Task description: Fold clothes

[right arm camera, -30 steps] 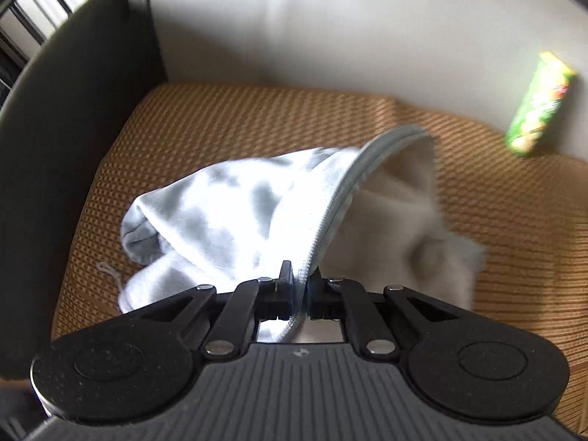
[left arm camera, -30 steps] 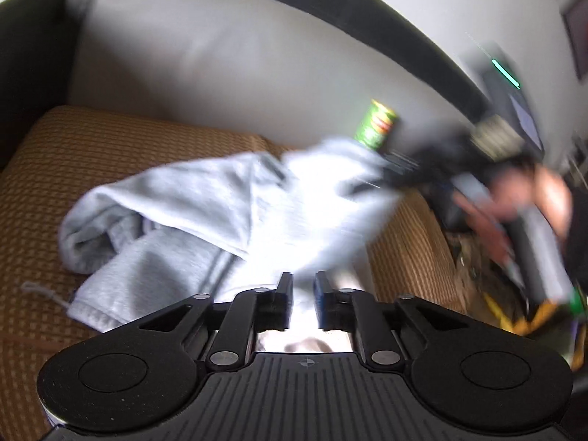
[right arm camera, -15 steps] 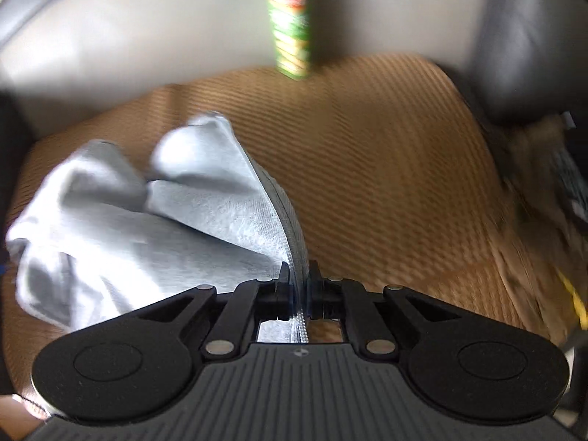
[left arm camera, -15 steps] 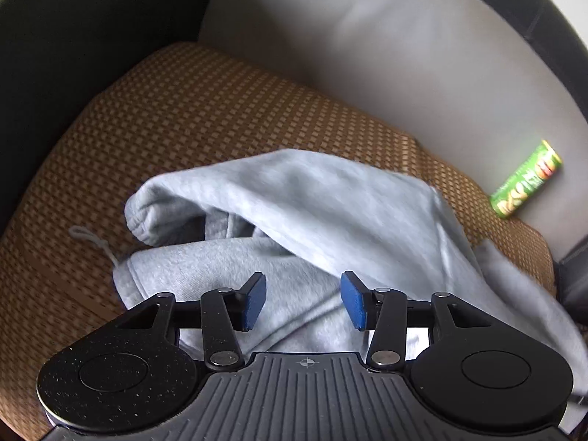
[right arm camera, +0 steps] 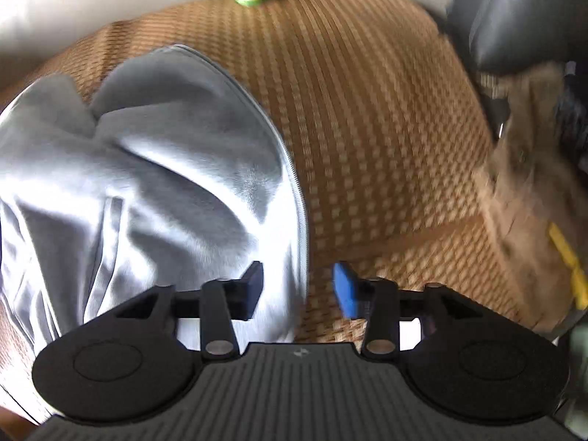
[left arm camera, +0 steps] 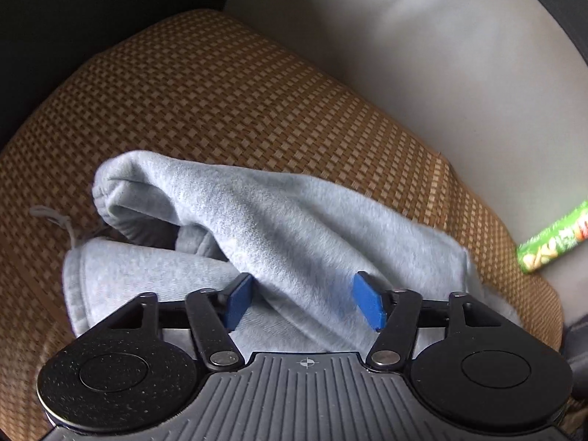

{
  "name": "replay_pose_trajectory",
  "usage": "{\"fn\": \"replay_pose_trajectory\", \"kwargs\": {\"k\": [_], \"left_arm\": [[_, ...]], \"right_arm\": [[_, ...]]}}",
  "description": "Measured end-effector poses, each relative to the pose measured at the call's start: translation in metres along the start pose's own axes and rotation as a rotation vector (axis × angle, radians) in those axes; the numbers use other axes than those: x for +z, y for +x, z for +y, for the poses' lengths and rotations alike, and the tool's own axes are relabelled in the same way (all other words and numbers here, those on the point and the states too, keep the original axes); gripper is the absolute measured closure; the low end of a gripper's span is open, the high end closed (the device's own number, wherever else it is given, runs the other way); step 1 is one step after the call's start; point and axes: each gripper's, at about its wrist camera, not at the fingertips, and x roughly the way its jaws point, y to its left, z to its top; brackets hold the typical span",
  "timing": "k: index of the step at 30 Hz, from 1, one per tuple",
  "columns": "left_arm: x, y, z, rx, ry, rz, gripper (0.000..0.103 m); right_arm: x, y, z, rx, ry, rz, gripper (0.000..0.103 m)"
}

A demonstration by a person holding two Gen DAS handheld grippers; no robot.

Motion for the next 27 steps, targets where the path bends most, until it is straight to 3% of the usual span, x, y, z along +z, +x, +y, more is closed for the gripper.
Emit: {"fn": "replay_pose_trajectory", "kwargs": {"k": [1,3,7,11,14,18,19,21,25,27], "left_arm": [[-0.001,-0.003,-0.002,-0.016,-0.008,-0.003,0.088],[-0.001,-0.014,-0.008,-0.036,0.028,-0.031,0.101],[-0.023,-0.057,-0.029,-0.135,0.243,-0.098,0.102],[-0.062,-0.098,-0.034,-0.300,0.305,-0.097,0.103],[-0.094,-0.111,-0.048,-0.378,0.382,-0.075,0.103],[-0.131,-0.119,-0.070,-0.424,0.506,-0.048,0.103],[-0.136,-0.119,-0.072,-0.432,0.520,-0.043,0.103],[-0.145,-0.120,-0.074,-0.437,0.563,-0.044,0.103],[-0.156,-0.124,-0.070,-0.437,0.606,-0.043,0.103],[-0.159,-0.125,-0.066,-0.438,0.608,-0.038,0.103]], "right_arm": [[0.003,-0.002,-0.001,0.012,-0.015,-0.014,0.054],[0.006,-0.014,-0.001,0.037,-0.022,-0.038,0.054],[0.033,-0.032,0.021,0.126,-0.032,-0.099,0.054],[0.064,-0.055,0.060,0.250,-0.098,-0.181,0.050],[0.085,-0.075,0.108,0.359,-0.199,-0.214,0.045],[0.106,-0.086,0.179,0.475,-0.363,-0.192,0.036],[0.109,-0.084,0.197,0.491,-0.403,-0.166,0.026],[0.114,-0.078,0.230,0.488,-0.471,-0.121,0.023],[0.117,-0.057,0.282,0.367,-0.609,-0.039,0.023],[0.111,-0.049,0.298,0.357,-0.682,0.019,0.023]]}}
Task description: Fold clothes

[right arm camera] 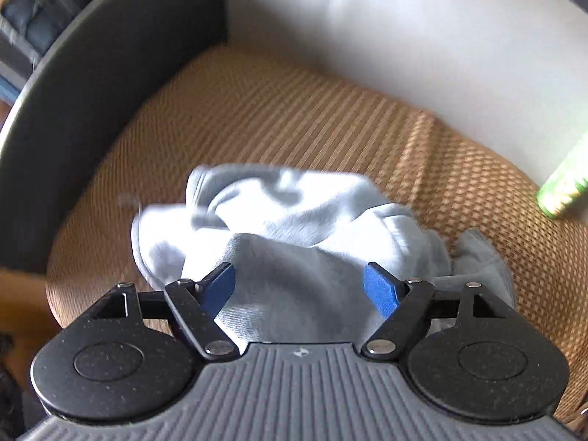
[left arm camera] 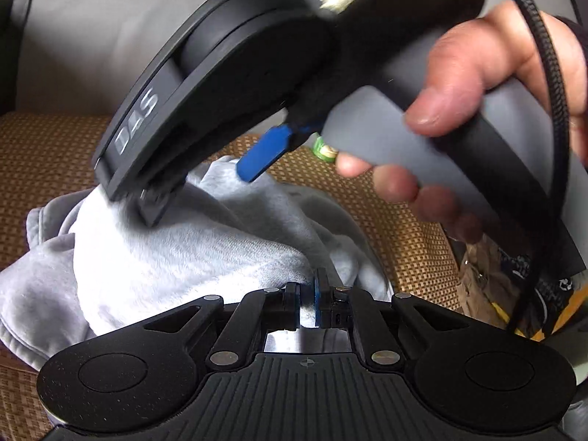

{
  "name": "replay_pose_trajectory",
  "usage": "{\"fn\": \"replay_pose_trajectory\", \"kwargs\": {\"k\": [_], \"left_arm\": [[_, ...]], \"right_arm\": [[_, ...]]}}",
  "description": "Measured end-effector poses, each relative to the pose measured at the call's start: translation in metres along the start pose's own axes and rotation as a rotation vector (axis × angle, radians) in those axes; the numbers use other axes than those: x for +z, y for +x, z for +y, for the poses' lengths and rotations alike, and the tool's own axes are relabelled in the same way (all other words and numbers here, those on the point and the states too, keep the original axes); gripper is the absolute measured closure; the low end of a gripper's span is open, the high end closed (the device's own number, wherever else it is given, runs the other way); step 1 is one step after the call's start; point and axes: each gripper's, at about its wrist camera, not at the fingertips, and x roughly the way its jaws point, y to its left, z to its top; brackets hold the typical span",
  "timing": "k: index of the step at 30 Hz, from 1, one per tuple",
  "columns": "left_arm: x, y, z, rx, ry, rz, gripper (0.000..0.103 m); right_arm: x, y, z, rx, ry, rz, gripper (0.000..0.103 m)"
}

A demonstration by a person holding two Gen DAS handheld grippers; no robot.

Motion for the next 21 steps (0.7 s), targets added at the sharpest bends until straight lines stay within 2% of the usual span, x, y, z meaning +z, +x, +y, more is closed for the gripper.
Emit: {"fn": "replay_pose_trajectory", "kwargs": {"k": [3,4,5,6,7,9,11,12,13,15,16,19,21], "left_arm": [[-0.006,-0.004,-0.002,-0.004,0.025,0.009,0.103],[-0.008,-0.005,-0.001,-0.008,0.022,0.014,0.103],[-0.009,-0.006,0.000,-0.017,0.016,0.021,0.102],[-0.011,-0.010,0.002,-0.020,0.019,0.024,0.102],[-0.013,-0.014,0.004,-0.022,0.022,0.028,0.102],[-0.013,-0.026,0.007,-0.034,0.045,0.024,0.099],[-0.008,-0.039,0.002,-0.048,0.075,0.010,0.089],[-0.009,-0.046,0.004,-0.043,0.077,0.007,0.069],[-0.009,-0.054,0.006,-0.038,0.077,0.004,0.069],[-0.011,-0.070,0.009,-0.027,0.078,-0.002,0.063],[-0.011,-0.075,0.015,-0.008,0.064,-0.005,0.062],[-0.007,-0.074,0.045,0.071,-0.076,0.000,0.055],[0.007,-0.050,0.068,0.122,-0.174,0.008,0.041]], "right_arm": [[-0.003,0.022,0.015,-0.011,-0.085,0.084,0.018],[-0.006,0.030,0.017,-0.026,-0.115,0.111,0.021],[-0.010,0.038,0.018,-0.027,-0.135,0.141,0.053],[-0.012,0.043,0.014,-0.023,-0.112,0.161,0.079],[-0.013,0.047,0.007,-0.021,-0.065,0.175,0.089],[-0.019,0.037,-0.010,-0.010,0.015,0.136,0.090],[-0.027,0.017,-0.027,-0.018,0.081,0.079,0.091],[-0.032,0.003,-0.038,-0.024,0.115,0.045,0.091],[-0.040,-0.011,-0.050,-0.035,0.155,0.010,0.091],[-0.058,-0.039,-0.076,-0.071,0.239,-0.052,0.091],[-0.069,-0.054,-0.089,-0.086,0.280,-0.076,0.091],[-0.115,-0.093,-0.128,-0.137,0.399,-0.116,0.091],[-0.150,-0.109,-0.149,-0.153,0.483,-0.115,0.091]]}}
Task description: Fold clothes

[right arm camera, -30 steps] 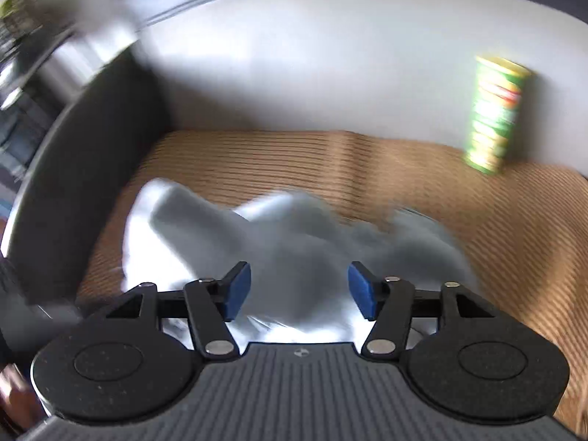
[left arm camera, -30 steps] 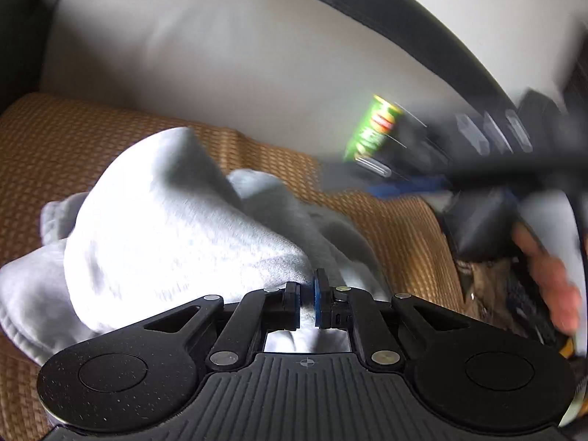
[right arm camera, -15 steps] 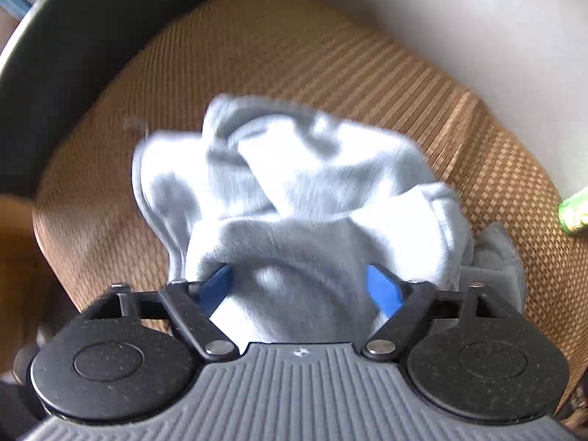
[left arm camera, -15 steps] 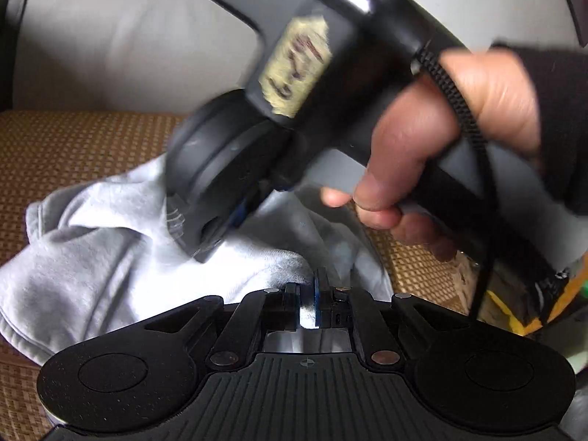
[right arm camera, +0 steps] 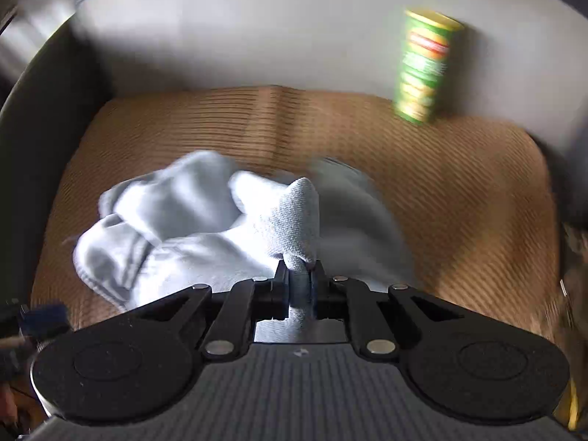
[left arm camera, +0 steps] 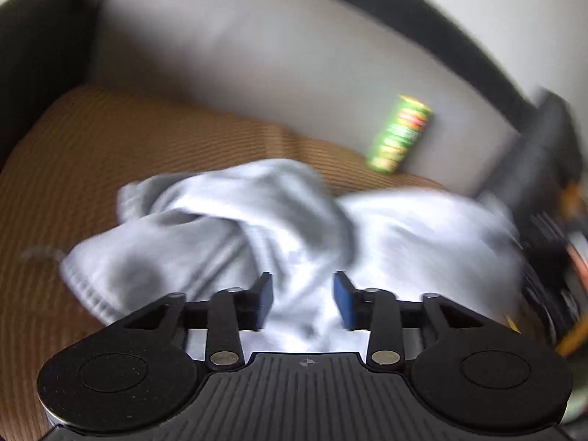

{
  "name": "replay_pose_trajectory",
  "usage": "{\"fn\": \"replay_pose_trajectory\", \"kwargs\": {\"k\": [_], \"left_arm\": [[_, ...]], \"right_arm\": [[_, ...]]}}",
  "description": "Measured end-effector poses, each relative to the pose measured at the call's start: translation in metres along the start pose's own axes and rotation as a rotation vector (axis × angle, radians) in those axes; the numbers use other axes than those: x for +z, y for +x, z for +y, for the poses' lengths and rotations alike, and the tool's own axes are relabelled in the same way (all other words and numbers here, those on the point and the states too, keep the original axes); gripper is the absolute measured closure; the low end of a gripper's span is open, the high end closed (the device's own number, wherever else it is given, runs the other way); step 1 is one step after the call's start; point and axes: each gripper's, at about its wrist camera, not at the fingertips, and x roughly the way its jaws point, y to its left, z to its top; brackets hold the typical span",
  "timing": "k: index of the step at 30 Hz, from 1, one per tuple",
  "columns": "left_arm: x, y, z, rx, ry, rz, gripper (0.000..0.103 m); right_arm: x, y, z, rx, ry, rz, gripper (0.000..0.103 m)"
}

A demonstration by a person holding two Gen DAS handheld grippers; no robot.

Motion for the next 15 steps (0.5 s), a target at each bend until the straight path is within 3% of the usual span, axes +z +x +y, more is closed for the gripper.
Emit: {"fn": "replay_pose_trajectory", "kwargs": {"k": [4,9,12,15], "left_arm": [[0.023,0.050,0.020,0.044,-0.142,0.045,0.036],[0.039,0.095,0.031,0.064,-0.320,0.098,0.035],[0.048,0.103,0.025,0.049,-0.342,0.073,0.029],[0.051,0.117,0.022,0.105,-0.333,0.092,0.028]], "right_arm": [[-0.038,-0.011,-0.043,-0.017,0.102,0.012,0.091],[-0.065,-0.010,-0.048,-0.007,0.127,0.017,0.091],[-0.075,-0.006,-0.050,0.001,0.135,0.032,0.091],[-0.081,-0.004,-0.052,0.010,0.157,0.041,0.091]]}}
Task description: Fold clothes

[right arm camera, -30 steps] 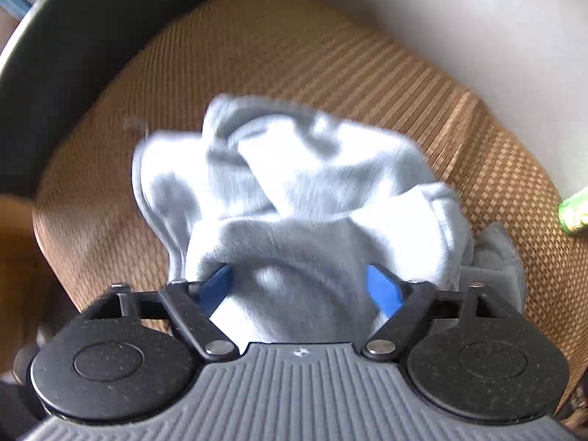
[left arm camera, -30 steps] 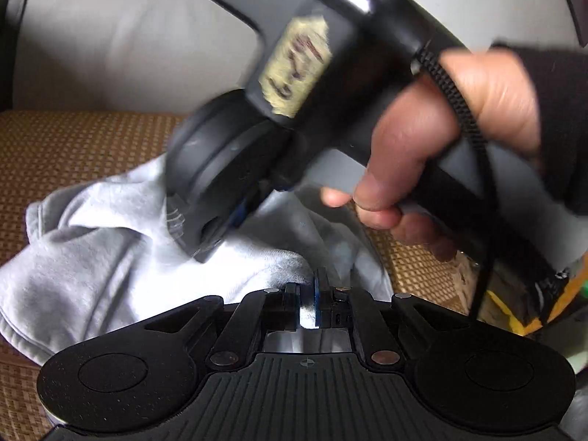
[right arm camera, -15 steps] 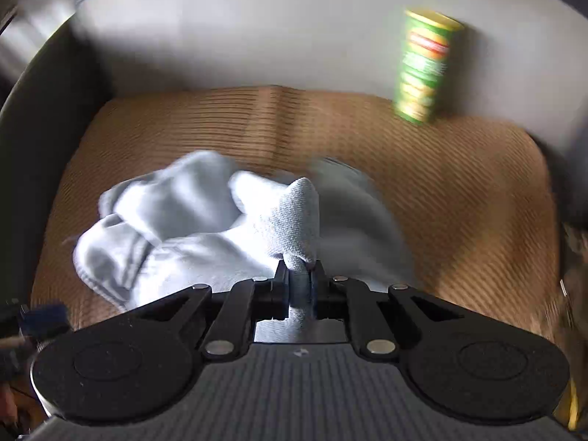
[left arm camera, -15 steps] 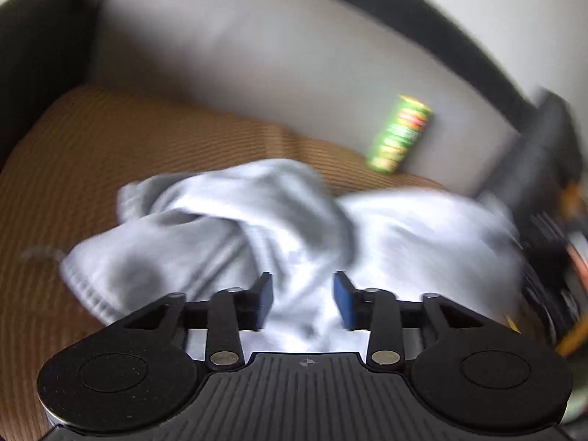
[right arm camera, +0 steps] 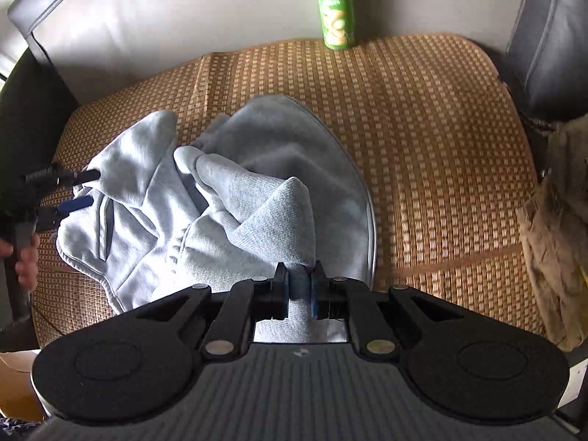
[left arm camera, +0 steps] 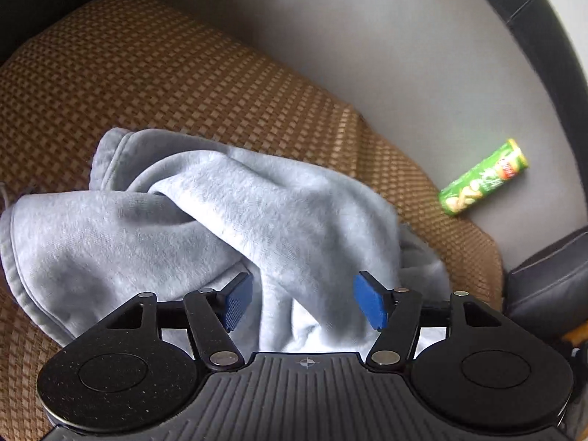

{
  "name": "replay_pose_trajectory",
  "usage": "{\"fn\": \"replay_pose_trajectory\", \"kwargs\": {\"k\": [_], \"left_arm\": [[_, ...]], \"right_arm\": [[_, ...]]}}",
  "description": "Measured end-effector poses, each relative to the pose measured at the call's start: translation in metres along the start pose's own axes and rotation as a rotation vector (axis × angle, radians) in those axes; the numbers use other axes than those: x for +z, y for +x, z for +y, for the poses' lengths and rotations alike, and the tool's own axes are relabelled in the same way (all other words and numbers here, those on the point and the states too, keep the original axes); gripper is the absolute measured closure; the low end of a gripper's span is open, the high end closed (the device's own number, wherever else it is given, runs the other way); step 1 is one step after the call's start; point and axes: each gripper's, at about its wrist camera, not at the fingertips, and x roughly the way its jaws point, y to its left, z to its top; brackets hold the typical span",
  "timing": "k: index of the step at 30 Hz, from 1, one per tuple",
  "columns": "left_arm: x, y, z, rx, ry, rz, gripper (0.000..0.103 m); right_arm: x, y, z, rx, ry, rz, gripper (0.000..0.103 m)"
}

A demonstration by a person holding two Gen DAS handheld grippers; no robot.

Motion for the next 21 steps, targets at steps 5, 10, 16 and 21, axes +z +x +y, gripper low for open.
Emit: {"fn": "replay_pose_trajectory", "kwargs": {"k": [5,10,16,21], "left_arm": [[0.011,0.023,0.011,-0.026,-0.090,0.016,0.096],[0.035,-0.039,-0.004,-0.067,-0.057,-0.124,0.098],[0.077,-0.136,0.006,-0.117,-0.107,-0.290,0.098],[0.117,-0.221,0.003,-0.166,-0.099,-0.477,0.098]], "right_arm": [[-0.004,-0.001,0.000,0.010,0.005,-0.004,0.091],[0.004,-0.017,0.003,-0.021,-0.007,-0.073,0.091],[0.041,-0.084,0.012,-0.013,-0.026,-0.290,0.091],[0.089,-0.154,0.025,-0.004,-0.072,-0.493,0.092]]}}
